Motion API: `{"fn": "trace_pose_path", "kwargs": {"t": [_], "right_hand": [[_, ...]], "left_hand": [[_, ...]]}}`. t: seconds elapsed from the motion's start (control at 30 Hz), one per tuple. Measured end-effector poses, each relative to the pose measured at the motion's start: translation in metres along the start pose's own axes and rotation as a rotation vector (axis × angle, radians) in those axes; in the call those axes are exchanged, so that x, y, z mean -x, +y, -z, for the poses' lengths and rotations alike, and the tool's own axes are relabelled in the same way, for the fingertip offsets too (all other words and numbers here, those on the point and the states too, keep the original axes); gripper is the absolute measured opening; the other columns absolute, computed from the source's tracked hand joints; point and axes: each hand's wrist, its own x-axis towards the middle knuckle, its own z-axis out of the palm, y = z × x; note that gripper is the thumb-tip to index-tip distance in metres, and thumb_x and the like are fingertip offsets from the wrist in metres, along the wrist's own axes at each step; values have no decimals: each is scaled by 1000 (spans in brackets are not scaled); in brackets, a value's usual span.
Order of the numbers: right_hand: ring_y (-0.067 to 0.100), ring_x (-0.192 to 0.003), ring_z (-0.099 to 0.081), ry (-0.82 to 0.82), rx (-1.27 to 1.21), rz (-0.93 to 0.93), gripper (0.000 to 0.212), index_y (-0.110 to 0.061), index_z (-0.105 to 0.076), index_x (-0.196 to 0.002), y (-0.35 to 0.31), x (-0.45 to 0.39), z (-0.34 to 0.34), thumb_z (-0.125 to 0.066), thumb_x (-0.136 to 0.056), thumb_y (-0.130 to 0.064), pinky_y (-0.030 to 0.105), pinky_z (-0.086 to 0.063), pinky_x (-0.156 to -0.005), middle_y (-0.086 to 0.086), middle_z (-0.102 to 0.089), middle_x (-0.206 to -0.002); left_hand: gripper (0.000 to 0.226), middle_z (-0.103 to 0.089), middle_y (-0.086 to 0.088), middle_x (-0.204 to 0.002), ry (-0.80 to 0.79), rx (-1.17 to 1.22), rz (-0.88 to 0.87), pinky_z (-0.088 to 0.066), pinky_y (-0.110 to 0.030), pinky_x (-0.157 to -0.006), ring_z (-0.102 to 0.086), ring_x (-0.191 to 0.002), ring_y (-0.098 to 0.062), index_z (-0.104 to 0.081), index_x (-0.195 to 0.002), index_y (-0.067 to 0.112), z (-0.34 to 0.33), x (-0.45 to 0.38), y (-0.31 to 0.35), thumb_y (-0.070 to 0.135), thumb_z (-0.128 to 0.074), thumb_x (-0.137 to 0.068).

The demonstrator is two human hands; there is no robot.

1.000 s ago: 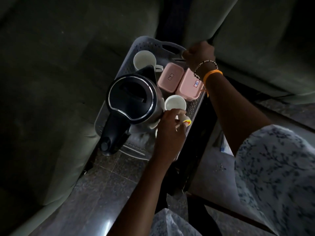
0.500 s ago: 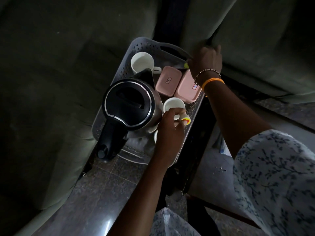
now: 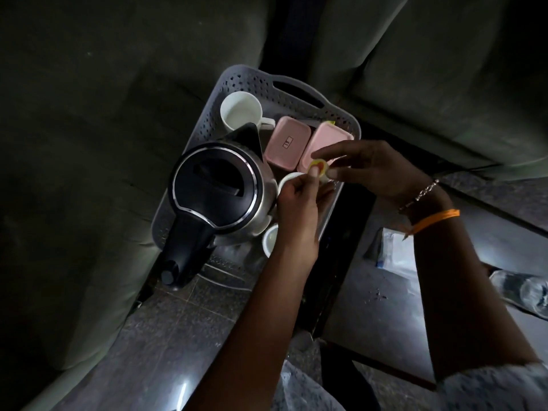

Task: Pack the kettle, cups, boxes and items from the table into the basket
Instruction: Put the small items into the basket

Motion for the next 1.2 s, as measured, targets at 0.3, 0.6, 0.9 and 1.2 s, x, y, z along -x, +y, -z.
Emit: {"fn": "trace_pose_path", "kwargs": {"t": [0.3,0.6,0.9,1.2], "right_hand": [[10,-68,-60,200,107,-73,28,0,-58,-115,-6,-57,2,-55,-89,-8,14,-54,-61,25,-65,-106],[26,-113,-57,482,2,-297,32,-5,-60,-119,-16,-125,-2,-47,-92,-17,17,-39,-66,11,-62,-111],[40,-100,-65,598,-261,-196,20,5,-67,-99,22,-2,-5,-53,-86,-2,49,-51,-94,25,-68,-93],[33,-85,-69,704,-437,-387,17,-2,-65,-98,134,172,-15,-51,-89,1,30,-56,-74,19,-65,-91]], "left_hand": [[16,-61,-1,-86,-16,-25,54,-51,-19,-72,-62,-75,-11,-53,-87,16,0,-5,8,15,-40,-96],[30,-55,-3,-70,2,-119,132,-50,-16,-65,-56,-67,-10,-52,-74,14,5,-1,-10,-1,-36,-94],[28,-59,-2,-60,45,-167,140,-50,-15,-61,-58,-59,-9,-50,-75,12,-4,15,-36,-3,-34,-93],[23,-58,-4,-75,21,-464,180,-49,-22,-73,-57,-71,-11,-56,-81,16,-41,62,-140,8,-40,-95]]}}
